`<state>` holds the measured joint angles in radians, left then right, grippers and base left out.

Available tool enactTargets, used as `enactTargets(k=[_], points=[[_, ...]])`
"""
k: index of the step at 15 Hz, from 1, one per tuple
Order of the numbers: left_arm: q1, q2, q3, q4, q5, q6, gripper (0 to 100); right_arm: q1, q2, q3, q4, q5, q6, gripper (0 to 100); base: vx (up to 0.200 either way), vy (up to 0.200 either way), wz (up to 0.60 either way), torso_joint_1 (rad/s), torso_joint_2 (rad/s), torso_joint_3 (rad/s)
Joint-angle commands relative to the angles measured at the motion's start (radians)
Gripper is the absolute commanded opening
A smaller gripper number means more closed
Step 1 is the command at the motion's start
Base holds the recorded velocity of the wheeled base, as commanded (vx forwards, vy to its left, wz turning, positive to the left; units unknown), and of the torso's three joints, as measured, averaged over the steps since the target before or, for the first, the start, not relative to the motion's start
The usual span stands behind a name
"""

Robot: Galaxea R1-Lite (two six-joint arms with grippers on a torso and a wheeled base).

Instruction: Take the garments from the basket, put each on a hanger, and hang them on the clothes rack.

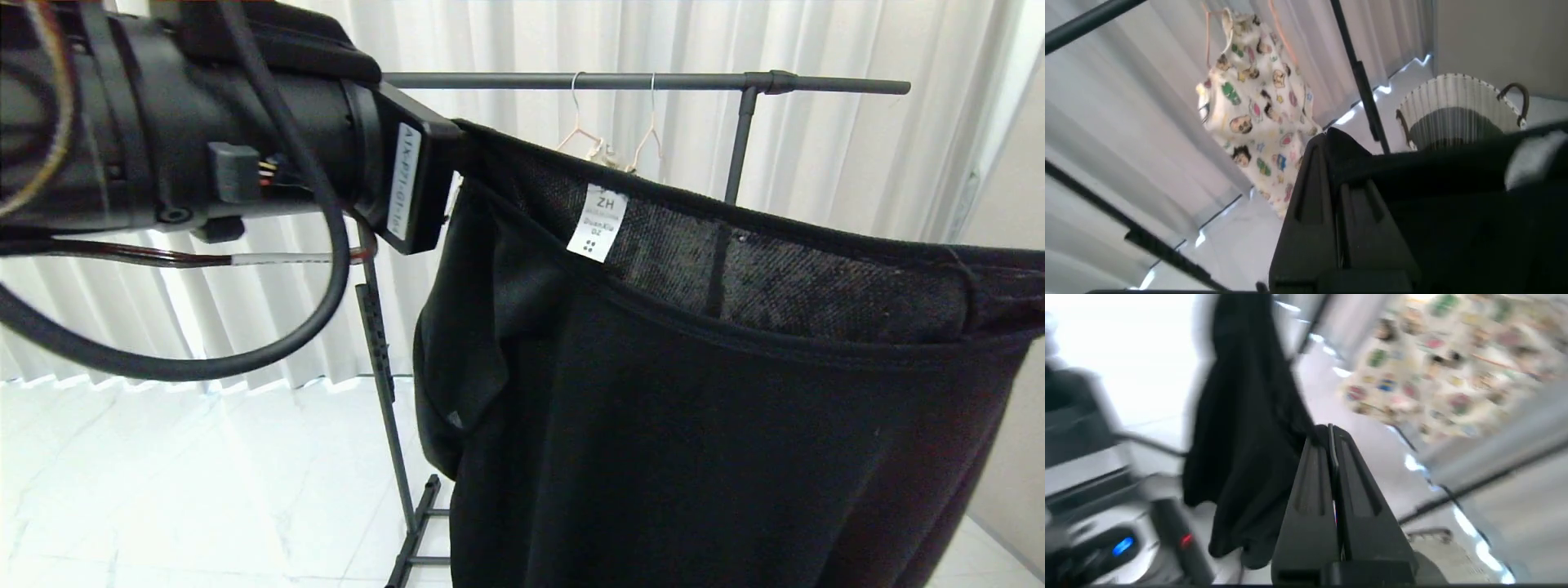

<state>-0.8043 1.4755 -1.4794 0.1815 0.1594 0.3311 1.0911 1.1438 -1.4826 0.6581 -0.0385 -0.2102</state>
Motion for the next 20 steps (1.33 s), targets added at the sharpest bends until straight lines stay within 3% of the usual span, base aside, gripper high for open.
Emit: enactTargets(k=[1,11,13,16,18,20], points=[[-0.016,0.069,-0.025,-0.004,0.0,-0.001,0,0.066,0.004,0.004,0.006,-0.001,-0.001,0,0.0,0.0,0.0,0.0,0.0,0.0],[-0.019,0.063,-0.036,0.0,0.0,-0.001,0,0.067,-0.001,0.004,0.003,-0.006,0.002,0,0.0,0.0,0.0,0.0,0.0,0.0],[-0.023,0.039,-0.025,0.016,0.002,-0.003,0,0.024,-0.007,0.004,0.005,-0.009,0.003,0,0.0,0.0,0.0,0.0,0.0,0.0],[-0.039,-0.06,-0.01,0.191,0.002,-0.05,0,-0.108,0.024,0.004,-0.046,-0.006,0.003,0,0.0,0.0,0.0,0.0,0.0,0.0],[-0.084,-0.133,-0.018,0.342,0.002,-0.149,0,-0.166,0.077,0.002,-0.155,-0.001,0.003,0,0.0,0.0,0.0,0.0,0.0,0.0],[-0.136,-0.178,-0.018,0.412,0.002,-0.233,0,-0.194,0.12,0.002,-0.242,0.005,0.002,0,0.0,0.0,0.0,0.0,0.0,0.0]])
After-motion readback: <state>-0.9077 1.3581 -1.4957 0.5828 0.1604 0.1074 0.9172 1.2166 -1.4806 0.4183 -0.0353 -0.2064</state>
